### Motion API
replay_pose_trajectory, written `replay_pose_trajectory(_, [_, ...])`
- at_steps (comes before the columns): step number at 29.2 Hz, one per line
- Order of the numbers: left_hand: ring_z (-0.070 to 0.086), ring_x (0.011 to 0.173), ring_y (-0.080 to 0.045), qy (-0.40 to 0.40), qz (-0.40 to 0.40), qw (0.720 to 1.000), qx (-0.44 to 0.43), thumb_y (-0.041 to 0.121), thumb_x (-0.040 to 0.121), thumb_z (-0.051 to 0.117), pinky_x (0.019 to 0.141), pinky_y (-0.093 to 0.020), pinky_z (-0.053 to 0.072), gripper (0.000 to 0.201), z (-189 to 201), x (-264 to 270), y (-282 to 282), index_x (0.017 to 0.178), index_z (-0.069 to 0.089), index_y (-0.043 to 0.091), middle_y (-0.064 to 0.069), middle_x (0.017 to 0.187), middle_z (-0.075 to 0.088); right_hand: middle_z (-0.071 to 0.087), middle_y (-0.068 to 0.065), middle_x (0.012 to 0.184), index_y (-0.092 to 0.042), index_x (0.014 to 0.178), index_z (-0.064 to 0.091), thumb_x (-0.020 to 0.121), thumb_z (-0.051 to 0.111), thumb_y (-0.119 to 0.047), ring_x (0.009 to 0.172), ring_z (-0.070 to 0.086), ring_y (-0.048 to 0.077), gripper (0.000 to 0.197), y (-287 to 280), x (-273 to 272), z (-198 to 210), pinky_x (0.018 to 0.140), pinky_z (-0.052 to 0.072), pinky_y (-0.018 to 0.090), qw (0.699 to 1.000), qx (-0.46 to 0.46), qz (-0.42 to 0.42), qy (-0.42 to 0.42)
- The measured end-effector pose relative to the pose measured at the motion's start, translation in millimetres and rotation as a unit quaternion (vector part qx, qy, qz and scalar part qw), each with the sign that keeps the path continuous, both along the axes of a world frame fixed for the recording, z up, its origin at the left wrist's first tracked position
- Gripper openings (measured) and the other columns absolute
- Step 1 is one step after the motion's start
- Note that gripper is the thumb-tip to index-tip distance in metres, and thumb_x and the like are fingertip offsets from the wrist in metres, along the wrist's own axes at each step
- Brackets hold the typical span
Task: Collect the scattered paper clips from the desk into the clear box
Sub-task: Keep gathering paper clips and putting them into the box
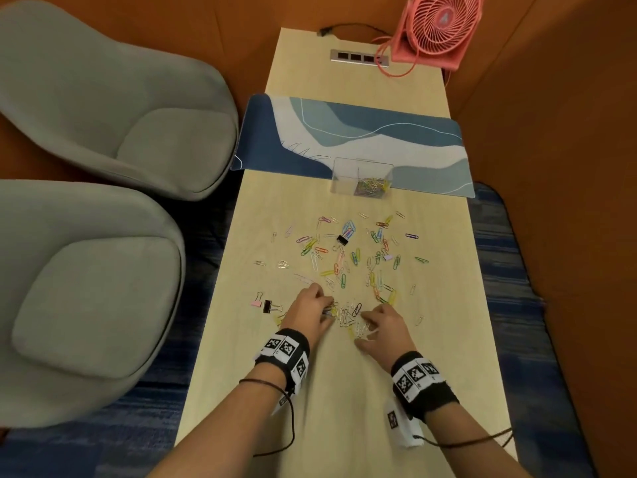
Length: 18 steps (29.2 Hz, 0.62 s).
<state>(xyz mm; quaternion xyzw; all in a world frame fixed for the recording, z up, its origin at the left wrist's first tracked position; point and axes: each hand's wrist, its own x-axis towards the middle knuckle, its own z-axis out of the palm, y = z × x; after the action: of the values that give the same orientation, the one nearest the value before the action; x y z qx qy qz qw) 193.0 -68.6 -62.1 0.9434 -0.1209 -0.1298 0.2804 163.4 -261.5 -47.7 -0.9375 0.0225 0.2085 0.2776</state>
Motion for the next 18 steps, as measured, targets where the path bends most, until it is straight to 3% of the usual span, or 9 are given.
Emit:
replay_pose_trajectory(2, [0.057, 0.092, -0.022, -0.015, 0.008, 1.0, -0.014, 0.018, 0.086, 0.069, 0.085, -0.033, 0.05, 0.024, -0.6, 2.5, 0.2, 0.109, 0.072, 0.011, -0.005, 0.101, 0.059, 0.047, 0.0, 0.11, -0.014, 0.127, 0.058, 0.07, 0.08, -0.025, 0.083, 0.057, 0.013, 0.062, 5.8, 2.2, -1.0, 0.082, 0.054, 0.023, 1.0, -0.01, 0.009, -0.003])
replay_pose_trajectory(5, [0.062, 0.088, -0.025, -0.025, 0.014, 0.999, -0.016, 0.016, 0.088, 0.066, 0.08, -0.034, 0.051, 0.016, -2.0, 6.6, 2.6, 0.101, 0.075, 0.012, -0.007, 0.096, 0.065, 0.044, 0.004, 0.123, -0.016, 0.139, 0.044, 0.075, 0.075, -0.034, 0.102, 0.055, 0.018, 0.073, 16.4, 4.8, -0.4, 0.094, 0.048, 0.026, 0.998, -0.049, 0.04, -0.025])
replay_pose_trajectory(8, [0.064, 0.09, -0.024, -0.024, 0.016, 0.999, -0.022, 0.014, 0.09, 0.062, 0.082, -0.034, 0.051, 0.016, -0.3, 11.0, 3.5, 0.099, 0.075, 0.014, -0.005, 0.096, 0.069, 0.04, 0.009, 0.131, -0.019, 0.142, 0.037, 0.085, 0.064, -0.033, 0.117, 0.045, 0.025, 0.065, 32.0, 6.8, 3.3, 0.095, 0.047, 0.033, 0.989, -0.105, 0.086, -0.052])
replay_pose_trajectory(10, [0.064, 0.09, -0.024, -0.02, 0.02, 0.999, -0.027, 0.013, 0.09, 0.061, 0.083, -0.034, 0.051, 0.016, 2.8, 13.1, 3.8, 0.098, 0.075, 0.014, -0.006, 0.096, 0.071, 0.044, 0.011, 0.126, -0.015, 0.133, 0.047, 0.088, 0.061, -0.021, 0.111, 0.048, 0.028, 0.048, 39.8, 9.9, 4.6, 0.085, 0.051, 0.034, 0.983, -0.139, 0.108, -0.058])
replay_pose_trajectory(13, [0.065, 0.089, -0.023, -0.01, 0.042, 0.998, -0.046, 0.014, 0.088, 0.064, 0.085, -0.032, 0.05, 0.015, 4.7, 14.4, 7.9, 0.096, 0.076, 0.015, -0.006, 0.095, 0.073, 0.056, 0.011, 0.092, -0.008, 0.086, 0.066, 0.066, 0.072, 0.005, 0.076, 0.059, 0.026, 0.025, 46.2, 18.0, 11.1, 0.055, 0.048, 0.03, 0.972, -0.175, 0.144, -0.054])
replay_pose_trajectory(14, [0.066, 0.088, -0.022, -0.01, 0.054, 0.997, -0.057, 0.014, 0.087, 0.066, 0.084, -0.03, 0.051, 0.013, 5.1, 14.3, 9.9, 0.094, 0.077, 0.015, -0.005, 0.093, 0.073, 0.056, 0.012, 0.088, -0.006, 0.08, 0.066, 0.065, 0.069, 0.011, 0.073, 0.059, 0.027, 0.023, 47.2, 20.9, 14.6, 0.053, 0.046, 0.03, 0.968, -0.187, 0.158, -0.051])
replay_pose_trajectory(18, [0.068, 0.079, -0.012, 0.007, 0.129, 0.985, -0.111, 0.015, 0.083, 0.073, 0.081, -0.024, 0.054, 0.008, 7.3, 13.7, 17.0, 0.088, 0.078, 0.018, 0.003, 0.086, 0.075, 0.053, 0.015, 0.108, -0.001, 0.1, 0.064, 0.083, 0.044, 0.014, 0.094, 0.057, 0.03, 0.03, 45.3, 29.1, 14.2, 0.075, 0.045, 0.033, 0.961, -0.205, 0.178, -0.056])
